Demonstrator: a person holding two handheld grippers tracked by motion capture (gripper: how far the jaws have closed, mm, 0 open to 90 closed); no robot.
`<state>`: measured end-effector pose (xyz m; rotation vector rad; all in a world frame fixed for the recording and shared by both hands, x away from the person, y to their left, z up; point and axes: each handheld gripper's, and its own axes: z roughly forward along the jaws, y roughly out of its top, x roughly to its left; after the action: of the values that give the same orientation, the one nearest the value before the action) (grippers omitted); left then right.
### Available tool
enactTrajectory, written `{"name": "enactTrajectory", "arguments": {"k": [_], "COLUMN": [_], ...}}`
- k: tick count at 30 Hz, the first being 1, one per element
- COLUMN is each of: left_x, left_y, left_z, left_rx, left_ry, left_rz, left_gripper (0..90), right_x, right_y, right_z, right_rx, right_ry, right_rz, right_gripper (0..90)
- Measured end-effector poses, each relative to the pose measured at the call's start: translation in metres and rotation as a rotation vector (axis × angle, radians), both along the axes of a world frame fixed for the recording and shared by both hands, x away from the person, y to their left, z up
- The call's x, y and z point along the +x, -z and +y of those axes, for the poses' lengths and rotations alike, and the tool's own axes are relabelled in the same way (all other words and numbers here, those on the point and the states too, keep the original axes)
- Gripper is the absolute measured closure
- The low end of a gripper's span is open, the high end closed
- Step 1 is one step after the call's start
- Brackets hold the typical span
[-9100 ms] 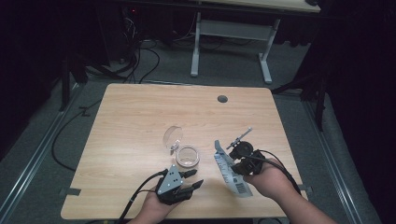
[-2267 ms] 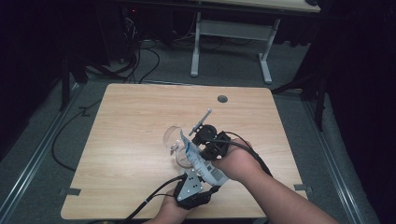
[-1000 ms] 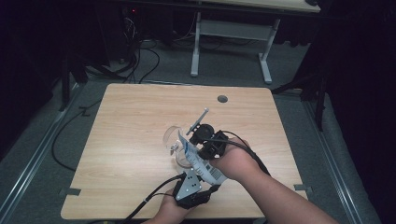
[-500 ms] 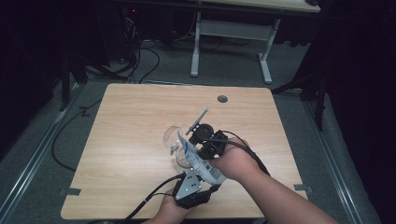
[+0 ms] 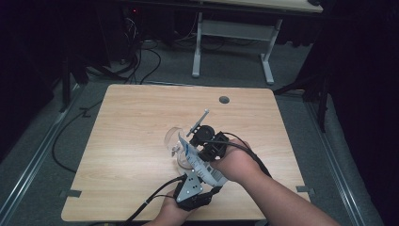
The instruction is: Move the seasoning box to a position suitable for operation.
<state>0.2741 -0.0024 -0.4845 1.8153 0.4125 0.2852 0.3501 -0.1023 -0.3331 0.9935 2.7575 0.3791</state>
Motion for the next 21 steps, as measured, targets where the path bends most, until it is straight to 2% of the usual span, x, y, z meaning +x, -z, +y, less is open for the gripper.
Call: {"name": "enactTrajectory", "arguments": {"k": [21], "left_x": [0.0002], "left_y": [-0.0016], "left_z": [0.0007], "left_rx": [-0.012], "left_ry": [0.003], "left_rz": [0.002], "left_gripper": [61.5], "right_x": [-0.0001], "right_y": [-0.0031], "right_z": [0.0008], "right_rx": [-0.004], "right_ry": [-0.005], "right_rz": [-0.002], "right_gripper": [89.8]}}
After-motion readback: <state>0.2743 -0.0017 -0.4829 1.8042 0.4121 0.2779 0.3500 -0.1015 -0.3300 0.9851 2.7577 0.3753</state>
